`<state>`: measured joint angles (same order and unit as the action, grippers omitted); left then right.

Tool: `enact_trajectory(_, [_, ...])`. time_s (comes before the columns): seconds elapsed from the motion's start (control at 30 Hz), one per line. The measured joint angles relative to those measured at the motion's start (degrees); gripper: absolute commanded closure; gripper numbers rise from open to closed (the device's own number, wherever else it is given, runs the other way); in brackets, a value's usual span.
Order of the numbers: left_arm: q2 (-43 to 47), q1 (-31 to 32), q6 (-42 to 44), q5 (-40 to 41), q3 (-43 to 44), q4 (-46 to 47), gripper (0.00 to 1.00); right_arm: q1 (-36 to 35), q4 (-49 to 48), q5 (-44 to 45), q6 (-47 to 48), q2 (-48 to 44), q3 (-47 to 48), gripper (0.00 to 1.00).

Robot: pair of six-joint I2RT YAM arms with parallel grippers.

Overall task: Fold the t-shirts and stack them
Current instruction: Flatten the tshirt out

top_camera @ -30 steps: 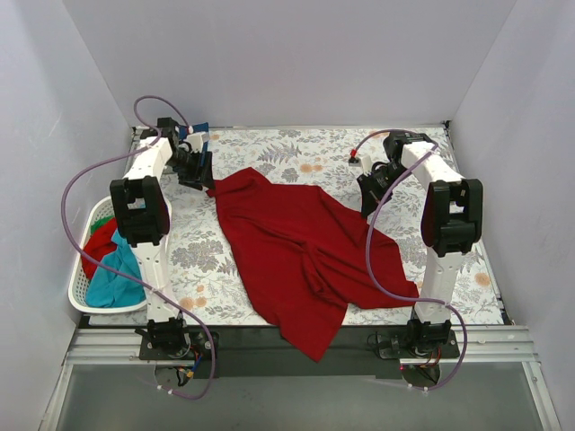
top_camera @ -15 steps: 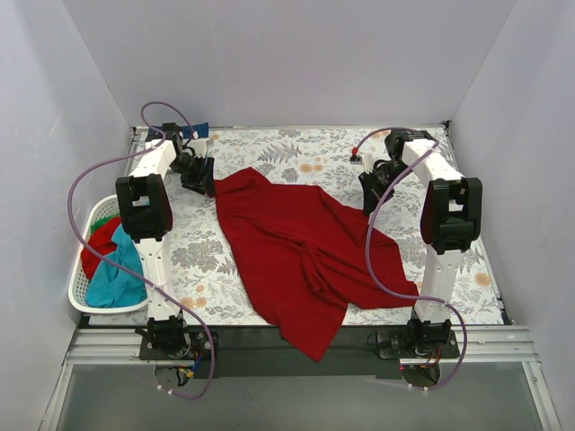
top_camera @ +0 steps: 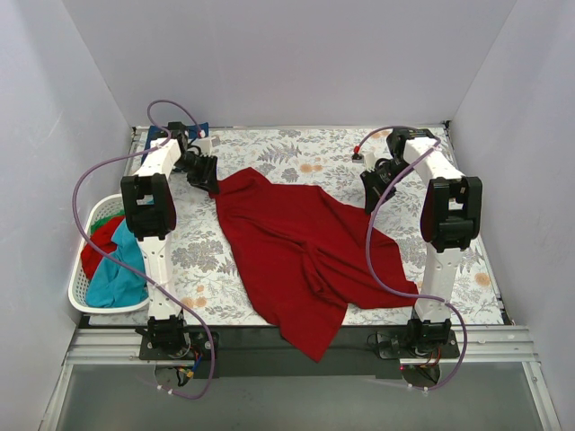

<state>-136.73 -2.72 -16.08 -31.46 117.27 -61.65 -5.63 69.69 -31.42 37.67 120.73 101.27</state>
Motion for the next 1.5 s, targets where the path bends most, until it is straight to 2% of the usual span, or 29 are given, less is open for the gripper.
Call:
enact_trajectory(0.3, [-0.2,0.0,1.0,0.3,-0.1,-1.9,0.71,0.0,0.6,0.0,0.0,0.3,0.3,0.99])
enact_trajectory(0.4, [-0.2,0.0,1.3,0.6,-0.5,-2.2,0.82,0.1,0.8,0.0,-0.1,0.3,0.8,0.99])
enact_trajectory(0.43, [-0.2,0.0,1.3,0.6,-0.6,-2.2,0.93,0.1,0.9,0.0,-0.1,0.3,1.0,0.99])
enact_trajectory(0.47, [-0.2,0.0,1.4,0.6,-0.6,-2.3,0.98,0.1,0.8,0.0,-0.1,0.3,1.1,0.99])
enact_trajectory(0.63, [-0.2,0.0,1.1,0.7,0.1,-2.3,1.00,0.7,1.0,1.0,-0.1,0.3,3.0,0.99])
enact_trajectory(0.73, [0.0,0.0,0.0,0.8,3.1,-2.2,1.00,2.0,1.3,2.5,-0.1,0.3,6.9,0.99])
enact_trajectory(0.9, [4.9,-0.6,-4.9,1.4,6.5,3.8,1.00,7.8,-0.3,5.0,-1.1,0.2,20.8,0.99])
enact_trajectory(1.0, [10.4,-1.3,-8.5,1.6,6.5,9.6,1.00,11.8,-5.0,6.9,-2.5,-1.7,24.6,0.99])
enact_trajectory(1.1, [15.6,-1.7,-12.3,1.4,7.0,16.4,1.00,14.7,-10.1,9.1,-3.8,-5.2,24.2,0.99])
enact_trajectory(1.3, [17.5,-1.2,-17.4,2.3,14.1,27.3,1.00,13.7,-23.3,13.2,-6.5,-12.5,23.0,0.99])
enact_trajectory(1.5, [18.8,-1.3,-20.6,4.6,15.7,36.1,1.00,13.0,-35.9,16.0,-8.3,-18.9,22.9,0.99])
